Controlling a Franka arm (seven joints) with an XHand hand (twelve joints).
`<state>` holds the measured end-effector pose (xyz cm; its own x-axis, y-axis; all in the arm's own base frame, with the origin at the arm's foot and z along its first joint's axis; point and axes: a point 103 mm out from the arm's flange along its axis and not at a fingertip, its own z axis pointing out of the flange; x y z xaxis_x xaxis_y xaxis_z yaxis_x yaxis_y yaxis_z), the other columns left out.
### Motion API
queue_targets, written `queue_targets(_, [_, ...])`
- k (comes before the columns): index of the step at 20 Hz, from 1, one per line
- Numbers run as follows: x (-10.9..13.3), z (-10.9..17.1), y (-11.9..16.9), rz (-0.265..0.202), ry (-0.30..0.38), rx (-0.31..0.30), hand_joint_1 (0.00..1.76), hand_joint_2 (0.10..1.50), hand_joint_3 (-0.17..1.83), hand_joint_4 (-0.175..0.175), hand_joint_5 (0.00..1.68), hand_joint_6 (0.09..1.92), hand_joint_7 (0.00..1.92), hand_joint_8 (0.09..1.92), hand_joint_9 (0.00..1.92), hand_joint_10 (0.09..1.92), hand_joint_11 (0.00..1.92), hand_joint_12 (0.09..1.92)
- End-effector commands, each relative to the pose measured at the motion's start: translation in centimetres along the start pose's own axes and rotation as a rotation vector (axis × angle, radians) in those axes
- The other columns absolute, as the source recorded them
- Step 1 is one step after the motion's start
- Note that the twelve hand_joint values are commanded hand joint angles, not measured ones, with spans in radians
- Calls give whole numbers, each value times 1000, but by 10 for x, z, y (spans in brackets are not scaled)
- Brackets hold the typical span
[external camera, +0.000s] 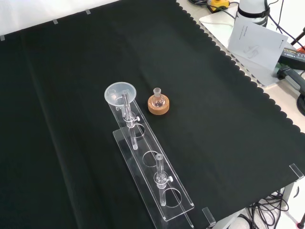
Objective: Pick up the funnel from the transparent funnel stand.
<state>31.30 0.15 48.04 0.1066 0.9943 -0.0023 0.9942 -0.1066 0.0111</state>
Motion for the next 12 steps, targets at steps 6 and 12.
queue_targets(6, [11,27,48,13,-37,36,0,1205,359,8,245,87,12,226,77,616,0,1320])
queue_targets(12, [37,47,98,-44,-47,92,16,1201,340,7,249,87,22,247,85,615,0,1328])
